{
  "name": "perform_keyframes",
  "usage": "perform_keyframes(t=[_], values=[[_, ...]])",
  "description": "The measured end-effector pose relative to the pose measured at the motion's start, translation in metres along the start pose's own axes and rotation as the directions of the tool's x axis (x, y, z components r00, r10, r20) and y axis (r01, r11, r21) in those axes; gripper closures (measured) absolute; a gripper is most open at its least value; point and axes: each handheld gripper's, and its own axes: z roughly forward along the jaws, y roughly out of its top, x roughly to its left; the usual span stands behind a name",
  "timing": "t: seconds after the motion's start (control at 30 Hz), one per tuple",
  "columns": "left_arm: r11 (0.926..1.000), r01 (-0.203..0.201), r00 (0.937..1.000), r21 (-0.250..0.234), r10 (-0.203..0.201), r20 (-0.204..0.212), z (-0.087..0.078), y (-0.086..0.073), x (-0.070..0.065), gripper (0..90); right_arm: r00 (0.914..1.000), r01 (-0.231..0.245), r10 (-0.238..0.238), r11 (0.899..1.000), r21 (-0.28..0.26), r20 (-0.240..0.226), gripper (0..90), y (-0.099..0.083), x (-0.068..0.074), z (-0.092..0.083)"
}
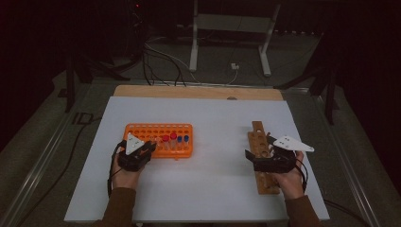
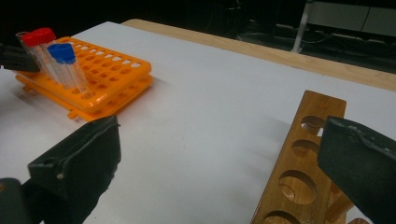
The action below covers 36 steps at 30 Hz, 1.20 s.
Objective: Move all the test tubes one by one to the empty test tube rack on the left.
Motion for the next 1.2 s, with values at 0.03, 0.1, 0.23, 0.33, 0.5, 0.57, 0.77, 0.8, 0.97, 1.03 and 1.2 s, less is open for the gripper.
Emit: perform_keyframes(t=[0.03,0.1,0.23,0.33,0.5,0.57,0.77,0.8,0.97,1.03,1.2], values=[[1.0000,0.000,1.0000,0.001,0.000,-0.001,0.000,0.000,0.000,76.5,1.0000,0.003,-0.003,1.000,-0.002,0.000,0.2,0.000,0.000,0.000],[1.0000,-0.001,1.0000,0.008,0.001,-0.001,0.001,-0.001,0.000,76.5,1.0000,0.004,-0.004,1.000,-0.004,-0.002,0.2,0.000,0.001,-0.001],[0.9997,0.000,1.0000,0.025,0.000,-0.001,0.004,-0.003,0.000,76.5,0.9999,0.013,-0.013,1.000,-0.009,-0.002,0.2,-0.001,0.002,-0.002],[0.9996,0.010,0.9999,0.025,-0.010,0.001,0.003,-0.003,0.000,76.3,0.9999,0.012,-0.012,1.000,-0.012,-0.002,0.2,-0.002,0.002,-0.004],[0.9985,0.054,0.9985,-0.007,-0.054,-0.004,-0.007,-0.004,0.005,65.5,0.9999,0.016,-0.016,1.000,-0.020,-0.003,0.2,-0.007,0.000,-0.007],[0.9966,0.070,0.9976,-0.043,-0.070,0.004,-0.016,-0.002,0.006,60.7,0.9999,0.015,-0.015,1.000,-0.018,-0.003,0.2,-0.009,-0.001,-0.007],[0.9860,0.070,0.9974,-0.151,-0.067,0.026,-0.043,0.005,0.002,42.8,0.9997,0.023,-0.023,0.998,-0.051,-0.010,0.2,-0.013,-0.001,-0.011],[0.9832,0.067,0.9976,-0.170,-0.063,0.028,-0.048,0.006,0.002,39.6,0.9996,0.024,-0.024,0.998,-0.056,-0.013,0.2,-0.014,-0.001,-0.012],[0.9715,0.056,0.9984,-0.230,-0.053,0.019,-0.068,0.006,0.000,27.0,0.9997,0.021,-0.022,0.998,-0.067,-0.013,0.2,-0.019,-0.003,-0.015],[0.9676,0.059,0.9982,-0.246,-0.060,0.002,-0.075,0.004,0.002,23.3,0.9997,0.019,-0.020,0.997,-0.075,-0.014,0.2,-0.020,-0.003,-0.016],[0.9604,0.085,0.9953,-0.265,-0.095,-0.023,-0.086,-0.002,0.007,13.7,0.9998,0.013,-0.015,0.995,-0.098,-0.014,0.2,-0.023,-0.006,-0.020]])
